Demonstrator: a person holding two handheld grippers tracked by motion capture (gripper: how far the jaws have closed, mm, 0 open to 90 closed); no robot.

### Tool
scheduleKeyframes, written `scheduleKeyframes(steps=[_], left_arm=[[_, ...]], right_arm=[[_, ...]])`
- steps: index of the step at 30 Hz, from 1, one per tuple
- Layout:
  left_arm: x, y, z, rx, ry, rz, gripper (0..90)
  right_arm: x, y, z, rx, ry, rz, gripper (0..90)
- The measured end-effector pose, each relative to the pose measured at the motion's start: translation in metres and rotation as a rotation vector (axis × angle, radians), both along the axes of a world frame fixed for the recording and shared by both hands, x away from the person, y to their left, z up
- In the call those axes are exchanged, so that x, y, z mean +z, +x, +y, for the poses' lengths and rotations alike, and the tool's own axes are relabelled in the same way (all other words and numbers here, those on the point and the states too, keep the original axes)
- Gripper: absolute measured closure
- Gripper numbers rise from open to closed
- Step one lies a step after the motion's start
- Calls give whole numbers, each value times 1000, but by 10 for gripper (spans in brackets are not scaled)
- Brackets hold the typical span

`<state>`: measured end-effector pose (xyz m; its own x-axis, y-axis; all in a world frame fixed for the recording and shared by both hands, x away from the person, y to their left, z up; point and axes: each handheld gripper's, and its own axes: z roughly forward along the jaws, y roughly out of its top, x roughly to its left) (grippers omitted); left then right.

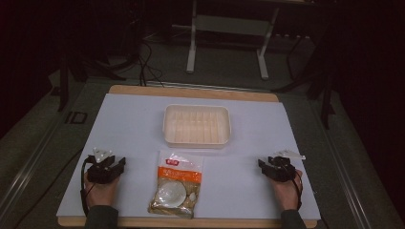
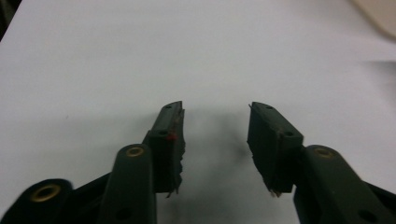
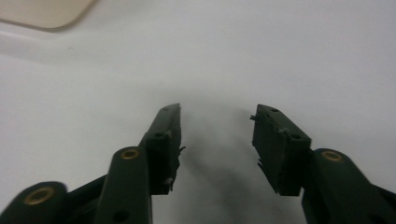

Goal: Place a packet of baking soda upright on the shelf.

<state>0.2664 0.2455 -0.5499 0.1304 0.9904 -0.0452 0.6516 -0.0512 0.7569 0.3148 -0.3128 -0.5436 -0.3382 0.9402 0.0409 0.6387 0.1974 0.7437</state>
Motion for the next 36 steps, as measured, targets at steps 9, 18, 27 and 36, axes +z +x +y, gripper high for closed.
scheduleKeyframes(steps=[9, 18, 27, 36], left_arm=[[1, 1, -3, -89, -12, -36, 575], [-2, 2, -5, -124, -30, -29, 560], [-2, 4, -4, -134, -48, -12, 562], [-2, 3, -6, -139, -29, -17, 565]], right_arm=[[9, -6, 12, 92, -5, -33, 635], [9, -6, 18, 131, 13, -36, 674], [11, -8, 27, 155, 1, -47, 620], [19, -10, 37, 198, 53, -49, 582]])
